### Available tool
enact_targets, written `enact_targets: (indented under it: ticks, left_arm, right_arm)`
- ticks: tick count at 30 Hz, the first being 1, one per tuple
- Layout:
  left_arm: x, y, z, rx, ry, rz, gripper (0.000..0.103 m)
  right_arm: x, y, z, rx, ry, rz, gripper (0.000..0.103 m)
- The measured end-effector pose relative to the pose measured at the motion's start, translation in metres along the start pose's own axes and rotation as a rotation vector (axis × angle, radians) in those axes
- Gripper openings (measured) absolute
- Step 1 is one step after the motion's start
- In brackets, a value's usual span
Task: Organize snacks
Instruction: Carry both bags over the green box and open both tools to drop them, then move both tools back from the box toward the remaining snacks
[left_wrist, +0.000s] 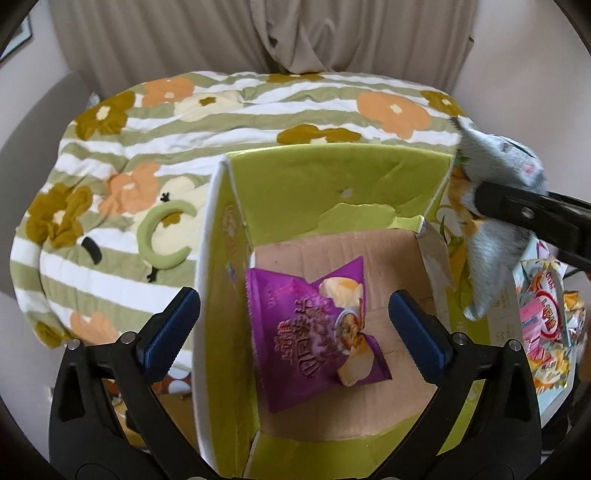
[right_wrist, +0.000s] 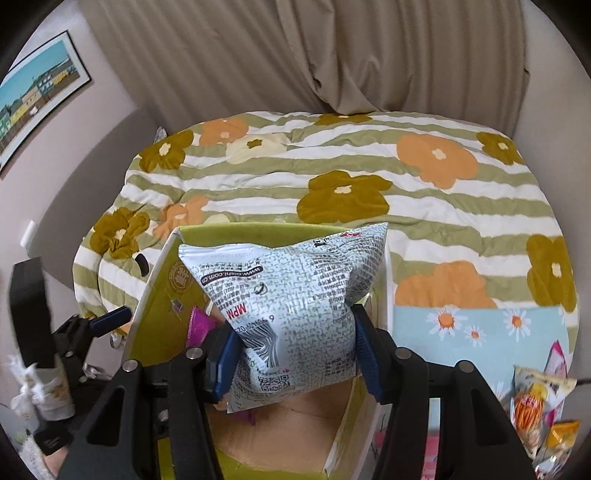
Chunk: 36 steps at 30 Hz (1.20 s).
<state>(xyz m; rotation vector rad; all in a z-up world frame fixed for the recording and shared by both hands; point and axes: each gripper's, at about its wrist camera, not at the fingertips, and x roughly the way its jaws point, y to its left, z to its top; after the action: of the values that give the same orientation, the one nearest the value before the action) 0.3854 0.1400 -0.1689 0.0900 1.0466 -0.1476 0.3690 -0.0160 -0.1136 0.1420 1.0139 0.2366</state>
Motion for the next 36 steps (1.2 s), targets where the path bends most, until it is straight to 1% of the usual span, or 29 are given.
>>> enact_targets:
  ticks: [2,5,6,8,11,12,14,15,16,19,22,25,31,33,36]
  left_arm:
    - [-0.007,0.003,-0.003,-0.016,-0.009,0.004,0.101]
    - [-0.011,0.006,-0.005,-0.031,-0.011,0.016,0.101]
    - [-0.011,0.008,-0.007,-0.037,-0.01,0.021,0.101]
    - [-0.01,0.01,-0.009,-0.049,-0.006,0.025,0.101]
    - [-0.01,0.013,-0.012,-0.061,0.0,0.031,0.101]
    - [-0.01,0.012,-0.013,-0.063,0.002,0.035,0.101]
    - [-0.01,0.014,-0.015,-0.069,0.006,0.038,0.101]
    - [-0.01,0.014,-0.017,-0.071,0.007,0.038,0.101]
    - [-0.01,0.015,-0.018,-0.071,0.008,0.038,0.101]
    - [-0.012,0.017,-0.022,-0.072,0.007,0.035,0.101]
    - [-0.018,0.02,-0.024,-0.073,-0.001,0.027,0.101]
    - [-0.029,0.021,-0.026,-0.076,-0.02,0.016,0.101]
    - [-0.062,0.019,-0.034,-0.062,-0.064,0.003,0.101]
    - [-0.076,0.017,-0.04,-0.054,-0.087,-0.005,0.101]
    - [-0.101,0.011,-0.053,-0.037,-0.128,-0.017,0.101]
  right_arm:
    - [0.007,0.002,0.005,-0.016,0.01,0.007,0.052]
    - [0.022,0.008,0.013,-0.05,0.044,0.002,0.052]
    - [0.028,0.01,0.016,-0.057,0.062,0.013,0.052]
    - [0.037,0.013,0.018,-0.065,0.085,0.024,0.052]
    - [0.05,0.019,0.018,-0.1,0.1,0.016,0.052]
    - [0.056,0.021,0.017,-0.11,0.105,0.01,0.055]
    - [0.062,0.024,0.015,-0.12,0.102,-0.018,0.077]
    - [0.063,0.025,0.013,-0.127,0.089,-0.024,0.097]
    - [0.062,0.026,0.011,-0.132,0.074,-0.015,0.102]
    - [0.056,0.025,0.005,-0.138,0.043,-0.007,0.102]
    - [0.05,0.026,0.002,-0.143,0.058,0.001,0.102]
    - [0.036,0.028,0.001,-0.133,0.048,0.015,0.102]
    - [-0.011,0.035,-0.007,-0.119,0.008,0.031,0.103]
    - [-0.032,0.037,-0.014,-0.112,-0.02,0.034,0.103]
    - [-0.062,0.039,-0.028,-0.117,-0.063,0.007,0.103]
